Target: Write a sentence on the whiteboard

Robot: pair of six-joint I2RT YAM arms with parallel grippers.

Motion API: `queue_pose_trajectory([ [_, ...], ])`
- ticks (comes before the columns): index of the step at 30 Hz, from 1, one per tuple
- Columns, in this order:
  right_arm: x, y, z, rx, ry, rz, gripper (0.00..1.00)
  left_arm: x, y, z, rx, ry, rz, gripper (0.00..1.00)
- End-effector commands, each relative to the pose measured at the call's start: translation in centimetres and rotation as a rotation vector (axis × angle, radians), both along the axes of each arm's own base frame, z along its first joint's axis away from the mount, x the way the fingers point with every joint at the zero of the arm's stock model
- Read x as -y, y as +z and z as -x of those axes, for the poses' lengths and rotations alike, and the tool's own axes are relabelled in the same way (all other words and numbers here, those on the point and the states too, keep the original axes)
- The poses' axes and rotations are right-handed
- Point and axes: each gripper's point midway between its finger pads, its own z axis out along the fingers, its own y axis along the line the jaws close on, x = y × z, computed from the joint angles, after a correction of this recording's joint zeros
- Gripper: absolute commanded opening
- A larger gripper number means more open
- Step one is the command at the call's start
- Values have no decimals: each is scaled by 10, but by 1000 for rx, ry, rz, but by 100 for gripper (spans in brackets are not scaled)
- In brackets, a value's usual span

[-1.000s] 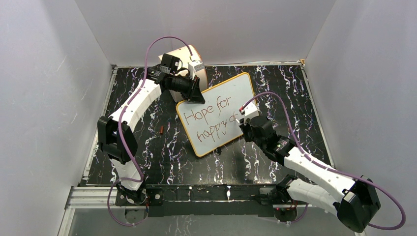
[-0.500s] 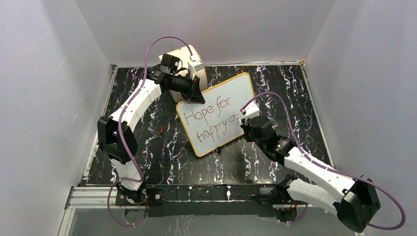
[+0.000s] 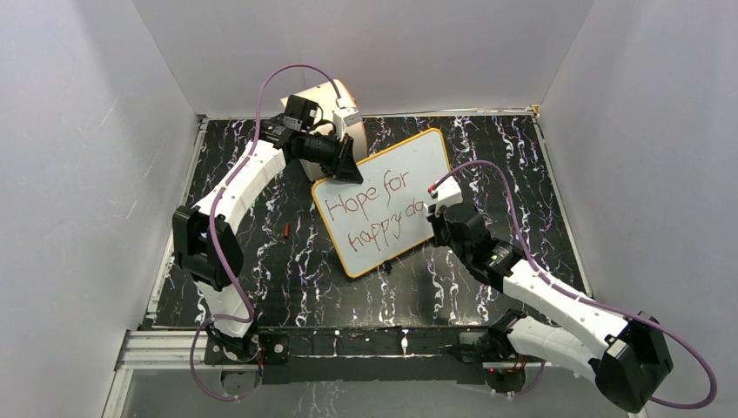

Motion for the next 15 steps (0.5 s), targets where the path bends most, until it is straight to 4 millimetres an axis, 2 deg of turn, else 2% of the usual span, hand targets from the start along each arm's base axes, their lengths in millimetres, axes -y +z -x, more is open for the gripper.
queue_pose_trajectory([
  [1,-8,33,-13,90,-2,-65,0,-1,-29,20,-59,-52,-98,0],
  [15,1,6,4,-16,-12,-38,0,-2,-28,21,-58,-49,-99,0],
])
